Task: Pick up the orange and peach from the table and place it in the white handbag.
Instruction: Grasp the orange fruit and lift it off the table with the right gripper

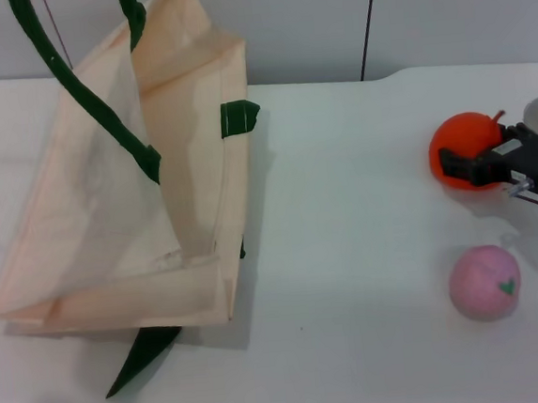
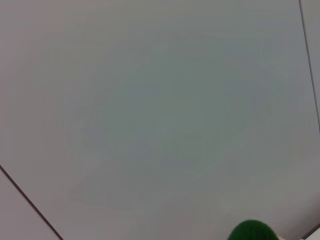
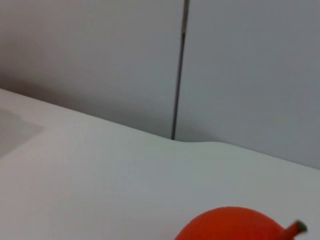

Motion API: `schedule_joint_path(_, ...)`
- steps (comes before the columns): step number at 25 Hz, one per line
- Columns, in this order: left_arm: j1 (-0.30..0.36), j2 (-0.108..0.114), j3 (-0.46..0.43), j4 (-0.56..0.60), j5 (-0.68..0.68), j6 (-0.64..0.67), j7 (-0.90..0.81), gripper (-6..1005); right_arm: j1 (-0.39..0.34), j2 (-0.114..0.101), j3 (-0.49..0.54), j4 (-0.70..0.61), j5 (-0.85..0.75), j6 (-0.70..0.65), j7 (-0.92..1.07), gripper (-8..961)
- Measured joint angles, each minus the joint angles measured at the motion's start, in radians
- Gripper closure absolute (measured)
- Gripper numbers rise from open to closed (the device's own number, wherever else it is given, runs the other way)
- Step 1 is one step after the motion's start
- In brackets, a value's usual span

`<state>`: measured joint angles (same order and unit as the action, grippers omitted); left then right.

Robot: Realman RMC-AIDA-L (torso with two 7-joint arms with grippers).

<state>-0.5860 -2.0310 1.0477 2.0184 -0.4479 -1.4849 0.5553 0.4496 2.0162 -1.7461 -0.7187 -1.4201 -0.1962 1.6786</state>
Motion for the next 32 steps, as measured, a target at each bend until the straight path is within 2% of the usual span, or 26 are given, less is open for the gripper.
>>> schedule_joint_path(7, 0.005, 0.001, 0.0, -0.001, 0.0, 0.0, 0.001, 878, 0.003, -0.001, -0.006, -0.007, -0.003, -0.026, 0.002, 76)
schedule_joint_path(10, 0.006, 0.001, 0.0, 0.0, 0.0, 0.0, 0.003, 878, 0.003, -0.003, 0.003, -0.006, -0.004, -0.039, 0.01, 276)
schedule_joint_path(17, 0.005, 0.0, 0.0, -0.001, 0.001, 0.001, 0.003, 877, 0.013, -0.003, 0.003, 0.012, -0.033, -0.017, 0.015, 324)
schedule_joint_path(32, 0.009, 0.0, 0.007, -0.001, 0.002, 0.005, 0.003, 877, 0.012, -0.002, 0.007, -0.046, -0.042, -0.011, 0.015, 457)
